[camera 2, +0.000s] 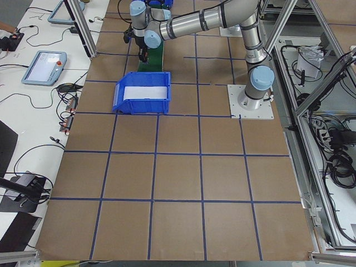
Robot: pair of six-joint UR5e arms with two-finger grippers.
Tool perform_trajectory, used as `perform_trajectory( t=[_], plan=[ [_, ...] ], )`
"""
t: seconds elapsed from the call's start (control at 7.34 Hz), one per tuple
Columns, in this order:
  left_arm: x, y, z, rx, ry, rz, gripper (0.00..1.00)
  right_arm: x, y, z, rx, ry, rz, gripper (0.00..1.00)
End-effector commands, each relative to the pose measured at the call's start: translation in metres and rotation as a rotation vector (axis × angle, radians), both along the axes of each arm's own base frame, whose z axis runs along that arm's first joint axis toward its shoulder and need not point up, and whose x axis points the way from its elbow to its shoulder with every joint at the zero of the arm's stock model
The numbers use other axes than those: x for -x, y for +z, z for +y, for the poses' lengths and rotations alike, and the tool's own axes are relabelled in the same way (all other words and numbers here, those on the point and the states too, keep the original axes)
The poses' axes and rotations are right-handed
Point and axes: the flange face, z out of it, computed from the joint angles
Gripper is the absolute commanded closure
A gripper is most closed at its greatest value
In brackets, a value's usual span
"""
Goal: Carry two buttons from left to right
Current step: 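Lift the red button onto the green belt and open the left gripper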
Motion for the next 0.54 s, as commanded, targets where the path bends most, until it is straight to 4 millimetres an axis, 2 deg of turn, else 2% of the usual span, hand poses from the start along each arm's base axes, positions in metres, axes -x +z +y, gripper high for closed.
perform_trajectory(
  t=[0.0,0.27,0.41],
  plan=[
    [-0.0033,-0.0103,0.0006,-0.016,0.004,0.001,0.63,-0.0017,0.0026,-0.0042,0.005,0.001,-0.014,0.0],
    [-0.0009,-0.0045,0.0054,-0.019,0.001,0.001,0.56,-0.0019,-0.0016,-0.0034,0.0,0.003,-0.015,0.0],
    [-0.0011,-0.0066,0.0052,-0.023,0.002,-0.003,0.38,-0.0019,0.0004,-0.0032,0.005,0.003,-0.014,0.0]
  ],
)
